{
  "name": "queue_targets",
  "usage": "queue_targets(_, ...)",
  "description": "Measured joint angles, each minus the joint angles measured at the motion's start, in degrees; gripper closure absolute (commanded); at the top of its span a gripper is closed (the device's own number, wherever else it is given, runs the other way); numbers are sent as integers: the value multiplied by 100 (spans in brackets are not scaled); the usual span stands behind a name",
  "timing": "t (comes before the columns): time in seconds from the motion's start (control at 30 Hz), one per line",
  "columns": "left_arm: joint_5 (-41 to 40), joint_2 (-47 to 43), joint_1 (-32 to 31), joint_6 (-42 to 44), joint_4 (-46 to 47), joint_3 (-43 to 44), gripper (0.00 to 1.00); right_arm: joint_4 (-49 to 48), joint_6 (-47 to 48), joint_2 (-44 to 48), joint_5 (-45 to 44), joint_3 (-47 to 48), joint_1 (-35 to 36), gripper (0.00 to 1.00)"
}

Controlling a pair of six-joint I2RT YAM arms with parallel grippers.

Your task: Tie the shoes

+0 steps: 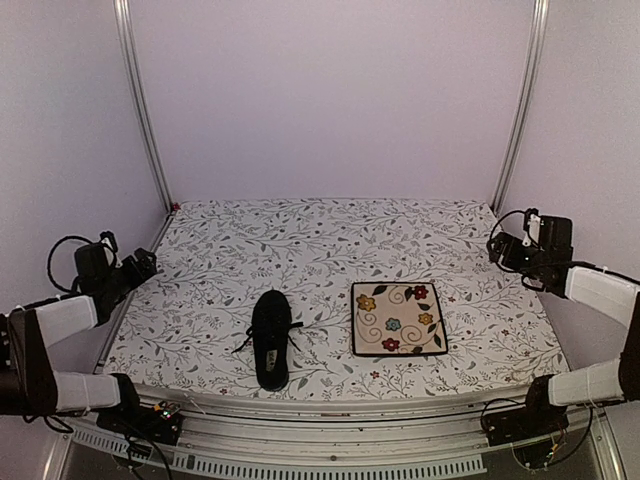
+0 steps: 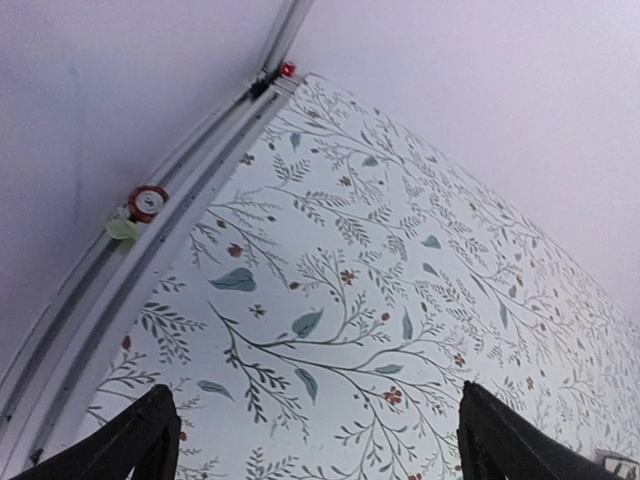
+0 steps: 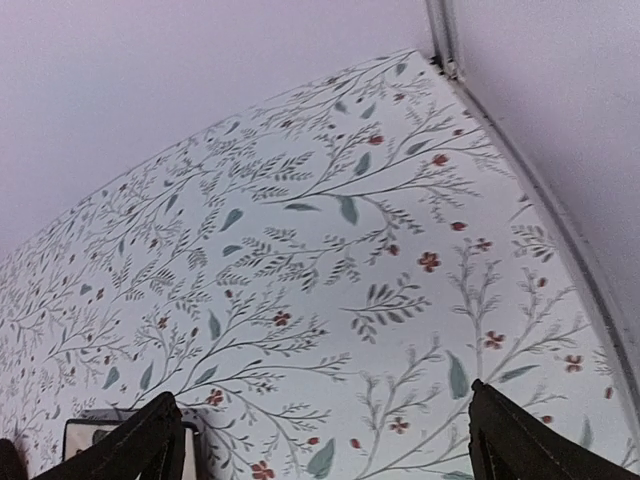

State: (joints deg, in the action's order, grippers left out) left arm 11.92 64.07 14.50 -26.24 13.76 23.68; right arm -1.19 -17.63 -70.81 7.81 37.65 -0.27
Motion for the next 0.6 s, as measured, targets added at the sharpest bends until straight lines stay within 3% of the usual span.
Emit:
queue_targets(0.1, -529, -269, 63, 151, 566, -446, 3, -398, 262, 723, -361, -643, -481, 1)
queue_targets(0.27, -1123, -37, 61, 608, 1963, -1235, 3, -1869, 758, 1231, -874, -1794, -472, 1)
queue_targets(0.43, -1331, 758, -68, 977, 2616, -1073, 3, -3169, 1104, 837, -1126, -2564, -472, 1)
queue_targets(0.6, -1388, 761, -127, 1196, 3198, -1058, 3, -3998, 1231, 216, -1117, -2586, -472, 1)
